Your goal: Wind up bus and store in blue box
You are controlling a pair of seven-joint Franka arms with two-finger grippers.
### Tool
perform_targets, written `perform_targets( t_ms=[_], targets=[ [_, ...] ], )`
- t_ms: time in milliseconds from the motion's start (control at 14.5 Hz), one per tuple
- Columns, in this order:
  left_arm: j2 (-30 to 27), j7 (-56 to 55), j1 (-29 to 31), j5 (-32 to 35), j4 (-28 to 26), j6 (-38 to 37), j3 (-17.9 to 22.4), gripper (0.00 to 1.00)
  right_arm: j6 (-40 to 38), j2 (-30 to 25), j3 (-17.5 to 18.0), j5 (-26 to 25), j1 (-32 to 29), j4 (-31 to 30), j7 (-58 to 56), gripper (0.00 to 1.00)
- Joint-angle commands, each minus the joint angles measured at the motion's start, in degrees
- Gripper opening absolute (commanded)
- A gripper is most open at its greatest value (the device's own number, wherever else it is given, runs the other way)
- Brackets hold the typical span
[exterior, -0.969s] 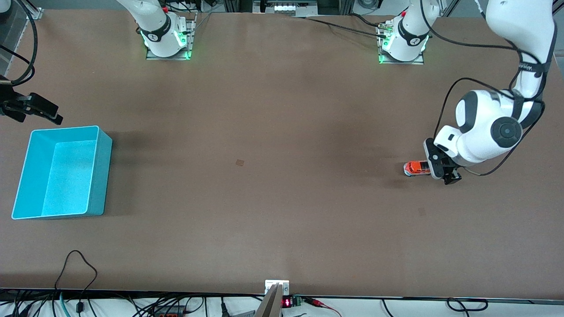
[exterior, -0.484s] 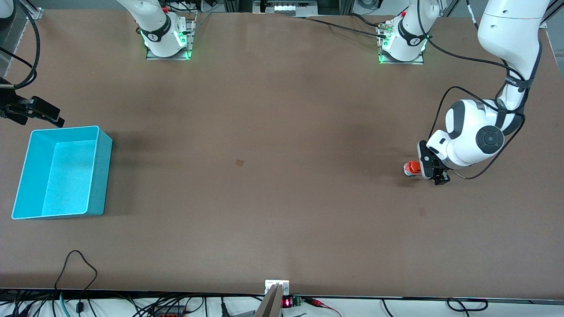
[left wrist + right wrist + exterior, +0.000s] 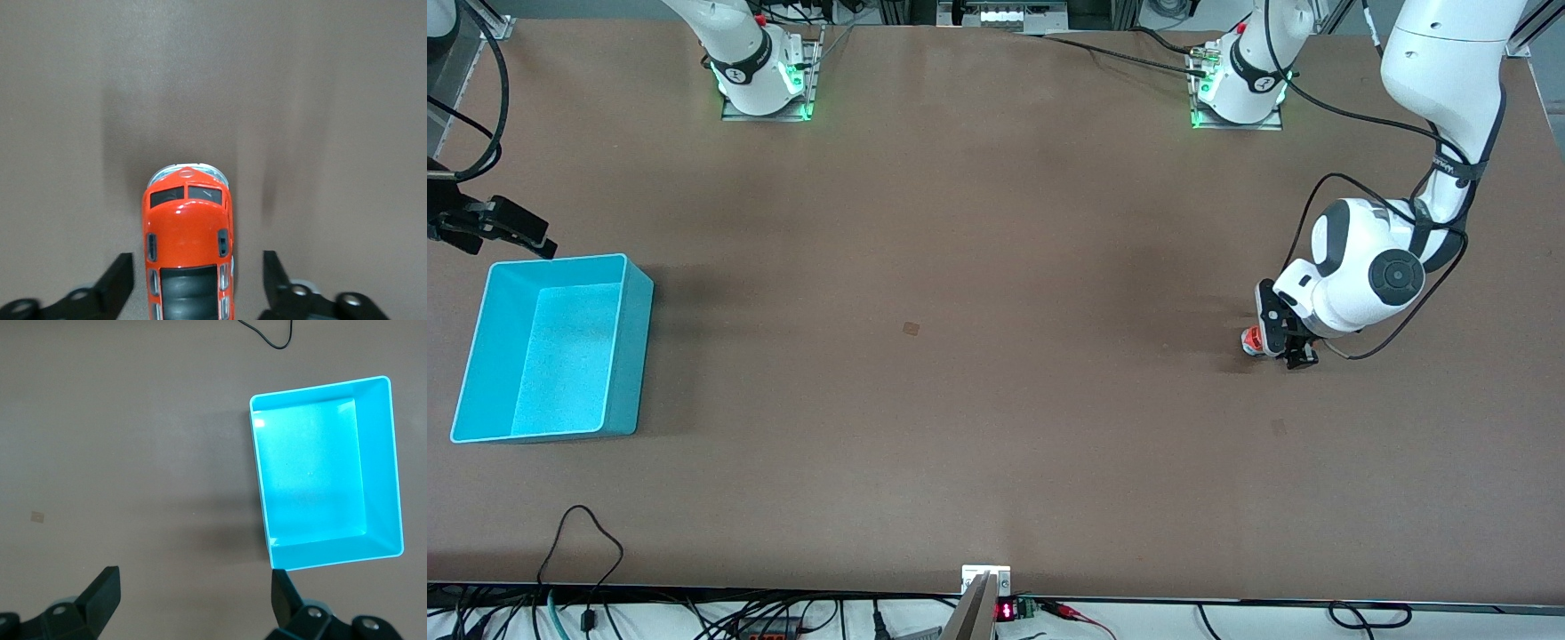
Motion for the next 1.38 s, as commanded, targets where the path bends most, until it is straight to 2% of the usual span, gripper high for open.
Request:
perform_targets(
  t_ms=[0,692,899,1107,1314],
  targets=[
    [-0.9,1.0,0.1,0.6,-0.7,0.4,-0.1,0.24,0.1,0.3,0.1,0.1,0.0,0.7,-0.1,1.0],
    [1.5,2.6,1.1,0.6,-0.7,0.4,0.0,0.24,0.1,0.6,0.1,0.1,0.0,0.7,-0.1,1.0],
    [3.7,6.4,5.9,0.6,0.0,0.8,0.1,0.24,0.1,0.7,0.1,0.1,0.0,0.7,-0.1,1.0],
    [4.1,13.0,10.1,0.6,0.0,3.2,0.1,0.24,0.1,0.6,0.1,0.1,0.1,0.7,-0.1,1.0],
    [4.2,14.6,13.4,0.6,0.0,3.3,0.4,0.25,0.0,0.6,0.2,0.1,0.1,0.7,-0.1,1.0]
  ],
)
